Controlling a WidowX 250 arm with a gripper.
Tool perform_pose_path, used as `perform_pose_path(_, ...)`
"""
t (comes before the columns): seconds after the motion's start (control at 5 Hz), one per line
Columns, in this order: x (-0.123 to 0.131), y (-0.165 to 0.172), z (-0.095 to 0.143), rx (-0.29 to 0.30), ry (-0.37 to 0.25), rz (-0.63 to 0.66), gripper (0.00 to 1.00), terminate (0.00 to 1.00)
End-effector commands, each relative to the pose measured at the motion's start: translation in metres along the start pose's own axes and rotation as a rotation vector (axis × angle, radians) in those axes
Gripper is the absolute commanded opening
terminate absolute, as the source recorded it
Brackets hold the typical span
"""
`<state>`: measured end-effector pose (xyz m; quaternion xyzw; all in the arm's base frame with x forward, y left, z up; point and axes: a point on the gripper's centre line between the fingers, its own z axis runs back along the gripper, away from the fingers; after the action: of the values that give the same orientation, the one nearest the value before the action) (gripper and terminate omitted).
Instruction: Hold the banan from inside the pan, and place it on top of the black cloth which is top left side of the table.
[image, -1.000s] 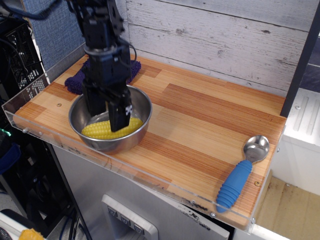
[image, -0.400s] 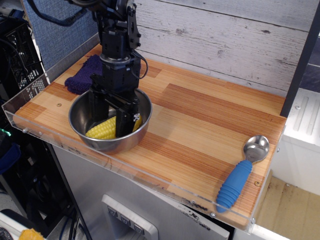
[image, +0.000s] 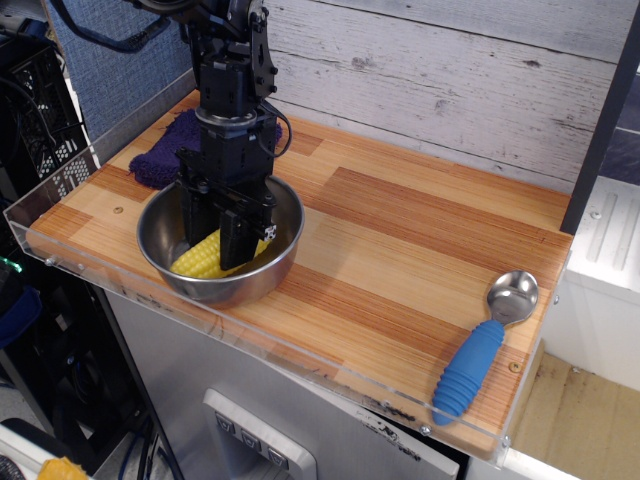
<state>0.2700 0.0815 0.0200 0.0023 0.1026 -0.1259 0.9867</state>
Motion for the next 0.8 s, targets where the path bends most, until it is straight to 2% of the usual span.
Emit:
perform_pose_path(0.0,-0.003,0.006,0.066,-0.016,-0.198,0.035,0.0,0.0)
perform_pose_path(0.2,-0.005,0.022,0.106,-0.033,-0.292,0.072,0.0,0.0)
perform_pose_path(0.4,-0.009,0.05,0.111,-0.02,-0.278,0.118,0.0,0.0)
perform_pose_path(0.6,-0.01,0.087,0.107,-0.01,-0.259,0.219,0.0,0.0)
